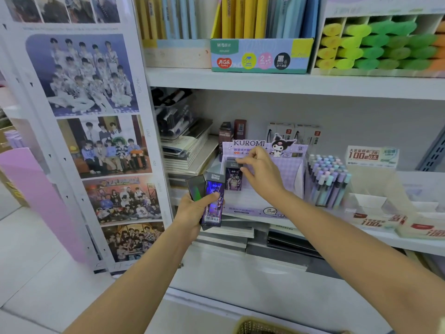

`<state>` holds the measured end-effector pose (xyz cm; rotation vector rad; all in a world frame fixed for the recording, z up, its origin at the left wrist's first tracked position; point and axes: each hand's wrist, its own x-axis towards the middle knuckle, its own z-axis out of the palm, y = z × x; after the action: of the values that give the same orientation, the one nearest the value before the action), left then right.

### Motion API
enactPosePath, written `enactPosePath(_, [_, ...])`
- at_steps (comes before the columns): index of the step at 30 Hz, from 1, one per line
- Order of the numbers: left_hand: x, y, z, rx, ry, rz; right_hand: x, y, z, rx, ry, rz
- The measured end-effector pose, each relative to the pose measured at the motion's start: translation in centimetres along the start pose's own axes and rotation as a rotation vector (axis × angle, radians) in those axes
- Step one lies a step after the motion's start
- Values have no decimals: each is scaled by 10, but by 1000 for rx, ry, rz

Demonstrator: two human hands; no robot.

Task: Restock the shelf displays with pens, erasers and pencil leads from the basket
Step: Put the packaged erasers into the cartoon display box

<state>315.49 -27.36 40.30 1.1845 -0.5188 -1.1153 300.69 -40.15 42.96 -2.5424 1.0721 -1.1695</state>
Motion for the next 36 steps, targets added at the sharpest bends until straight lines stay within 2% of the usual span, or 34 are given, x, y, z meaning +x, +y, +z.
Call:
enactPosePath(3, [-5, 1, 3, -1, -19, 17, 0, -4, -8, 70, -42, 38])
enactPosePath(6, [-12, 3, 9, 13, -45, 32, -7, -15, -15, 369, -96, 141])
enactPosePath(9, [-20, 4, 16, 16, -85, 43, -17, -26, -21, 620, -292, 280])
enactPosePath(11, [-25, 5, 21, 6, -107, 31, -21, -29, -24, 682, -357, 307])
enactPosePath(14, [-29, 10, 24, -33, -95, -27, -21, -28, -34, 766, -304, 346])
enactPosePath(17, [-30, 15, 21, -82, -24, -44, -15, -21, -46, 817, -133, 404])
enactPosePath(21, [-33, 20, 12, -98, -76, 12, -6, -12, -57, 702, 65, 356])
enactPosePath(23, [-33, 20, 9, -66, -74, 40, -5, -10, -56, 612, 93, 308])
enactPosePath(28, [-31, 18, 7, -24, -23, 3, -10, -12, -40, 375, -10, 207])
enactPosePath(32, [-31, 16, 4, 54, -54, 16, -13, -13, -26, 251, -81, 131])
enactPosePath(36, [-29, 14, 0, 22, -70, 45, -6, -13, -25, 151, -149, 72])
